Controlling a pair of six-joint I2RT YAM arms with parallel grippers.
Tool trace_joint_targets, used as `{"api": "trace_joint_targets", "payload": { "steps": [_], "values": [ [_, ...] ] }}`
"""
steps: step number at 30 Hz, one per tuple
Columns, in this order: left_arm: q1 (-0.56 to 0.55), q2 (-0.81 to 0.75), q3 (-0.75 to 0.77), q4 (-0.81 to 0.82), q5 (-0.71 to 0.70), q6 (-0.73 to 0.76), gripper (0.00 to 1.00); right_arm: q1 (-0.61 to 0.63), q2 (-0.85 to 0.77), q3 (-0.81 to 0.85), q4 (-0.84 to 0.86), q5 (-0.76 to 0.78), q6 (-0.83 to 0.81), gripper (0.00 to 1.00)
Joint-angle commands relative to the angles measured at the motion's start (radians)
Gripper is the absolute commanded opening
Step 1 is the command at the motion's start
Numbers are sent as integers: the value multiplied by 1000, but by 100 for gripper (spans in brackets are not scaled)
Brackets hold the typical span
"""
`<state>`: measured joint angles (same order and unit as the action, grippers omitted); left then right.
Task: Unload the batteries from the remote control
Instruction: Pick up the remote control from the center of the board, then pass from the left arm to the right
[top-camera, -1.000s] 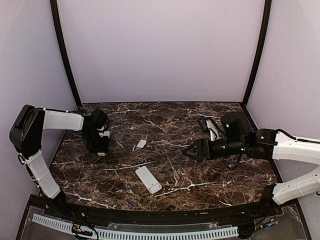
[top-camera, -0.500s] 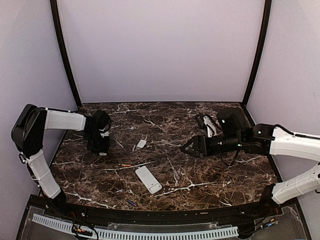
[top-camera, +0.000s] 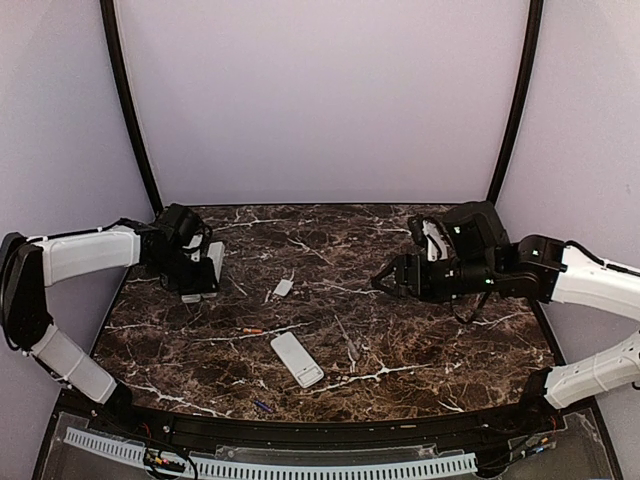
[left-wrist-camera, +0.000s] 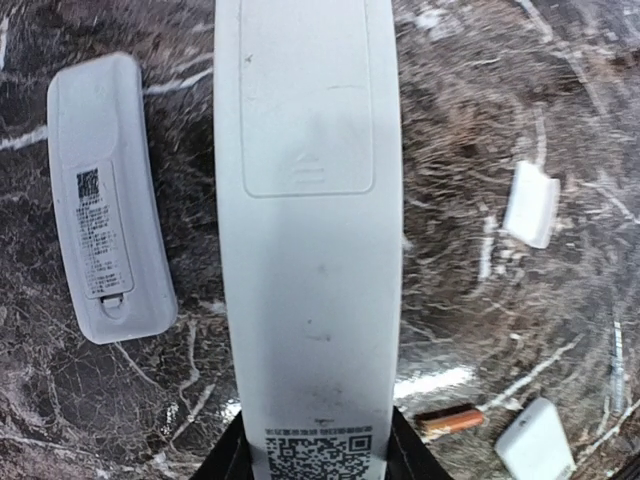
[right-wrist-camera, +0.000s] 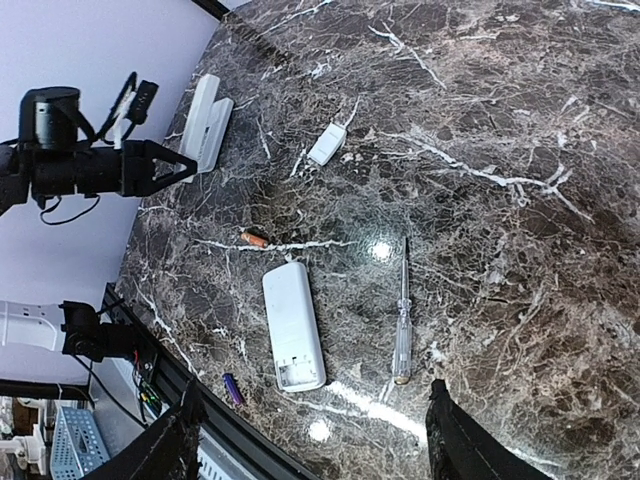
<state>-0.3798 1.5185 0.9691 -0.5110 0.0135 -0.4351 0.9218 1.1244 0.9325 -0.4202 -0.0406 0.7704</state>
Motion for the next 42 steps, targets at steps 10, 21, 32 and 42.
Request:
{"api": "trace_joint_targets", "payload": {
  "steps": [10,21,32,42],
  "values": [
    [-116,-248,35,-32,318,230,0,-4,2,146,-157,-66,27,76],
    [-340,-253,60,-29,408,325,0,-13,5,164,-114,-236,-40,78],
    [-619,-236,-19,63,175,252,0,-135,146,155,53,-586,-67,80],
    [-725,-156,60,25,78,262,0,-134,187,91,66,-643,-47,78]
  ]
}}
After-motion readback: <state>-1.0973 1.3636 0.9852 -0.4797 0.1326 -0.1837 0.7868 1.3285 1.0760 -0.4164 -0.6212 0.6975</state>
